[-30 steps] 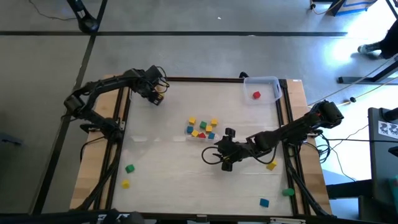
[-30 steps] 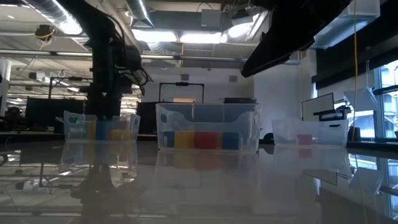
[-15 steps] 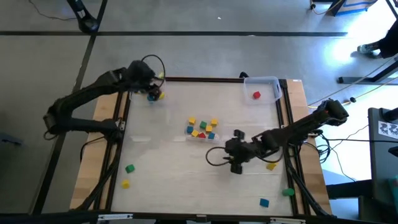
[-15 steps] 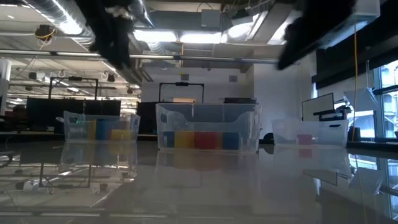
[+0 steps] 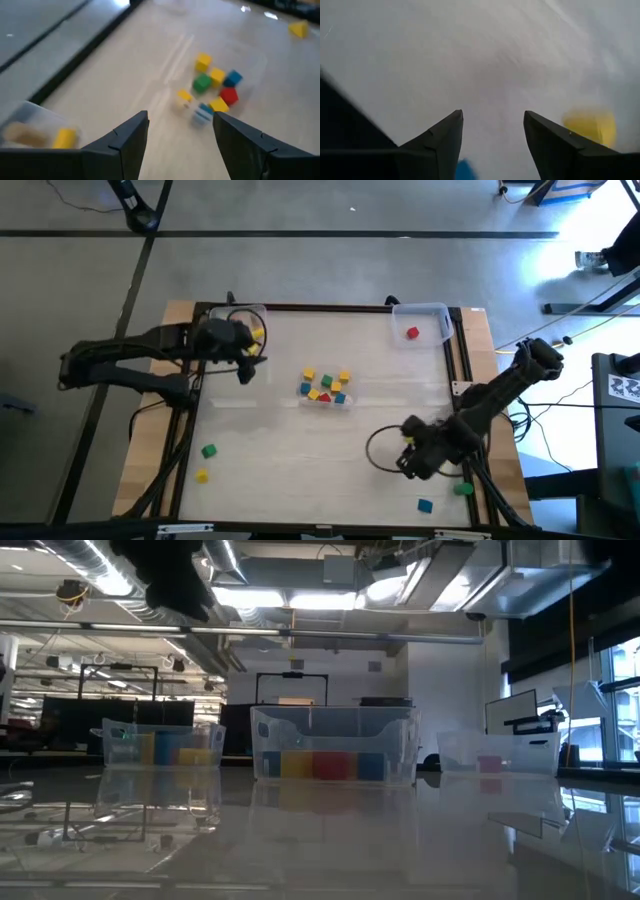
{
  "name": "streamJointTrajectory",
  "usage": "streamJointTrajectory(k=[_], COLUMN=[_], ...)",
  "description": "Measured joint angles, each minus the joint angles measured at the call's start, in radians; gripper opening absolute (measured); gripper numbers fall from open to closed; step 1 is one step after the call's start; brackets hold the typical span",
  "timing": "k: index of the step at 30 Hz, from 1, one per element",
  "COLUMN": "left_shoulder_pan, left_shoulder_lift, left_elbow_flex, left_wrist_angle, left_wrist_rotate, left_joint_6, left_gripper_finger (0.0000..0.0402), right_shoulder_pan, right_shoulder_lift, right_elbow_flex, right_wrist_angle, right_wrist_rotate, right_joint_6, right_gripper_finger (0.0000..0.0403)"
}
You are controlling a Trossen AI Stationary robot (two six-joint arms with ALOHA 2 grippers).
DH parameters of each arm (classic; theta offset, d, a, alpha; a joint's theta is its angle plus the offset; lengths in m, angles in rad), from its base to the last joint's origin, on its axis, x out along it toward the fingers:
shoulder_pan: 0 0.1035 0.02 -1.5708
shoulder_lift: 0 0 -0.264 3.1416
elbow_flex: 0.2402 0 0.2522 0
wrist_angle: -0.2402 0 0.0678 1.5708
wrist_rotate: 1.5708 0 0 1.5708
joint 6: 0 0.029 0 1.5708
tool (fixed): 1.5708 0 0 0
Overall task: Sort blocks by size
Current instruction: Move the yellow triangular block to the bottom of the table
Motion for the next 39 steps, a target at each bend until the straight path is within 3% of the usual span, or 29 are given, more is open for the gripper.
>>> streamJointTrajectory(k=[6,13,24,30,35,39], left_shoulder_pan=[-0.072,-0.088,-0.087,-0.087,-0.087,-0.087], left_shoulder_lift=[0.000,0.002,0.004,0.004,0.004,0.004], left_elbow_flex=[-0.068,-0.120,-0.124,-0.124,-0.124,-0.124], left_wrist_angle=[0.001,0.014,0.024,0.054,0.065,0.065], left_wrist_rotate=[-0.001,-0.001,-0.001,-0.001,-0.001,-0.001], left_joint_6=[-0.037,-0.059,-0.060,-0.061,-0.060,-0.060], left_gripper_finger=[0.0210,0.0210,0.0210,0.0210,0.0210,0.0210], right_shoulder_pan=[0.094,0.134,0.132,0.132,0.129,0.131], right_shoulder_lift=[0.004,0.005,0.005,0.004,0.005,0.005], right_elbow_flex=[-0.043,-0.186,-0.380,-0.431,-0.433,-0.433], right_wrist_angle=[-0.145,-0.066,0.147,0.158,0.186,0.171], right_wrist_rotate=[-0.014,-0.102,-0.179,-0.060,0.110,0.162], right_joint_6=[0.462,0.692,0.712,0.688,0.662,0.637], right_gripper_finger=[0.0209,0.0209,0.0209,0.0209,0.0209,0.0209])
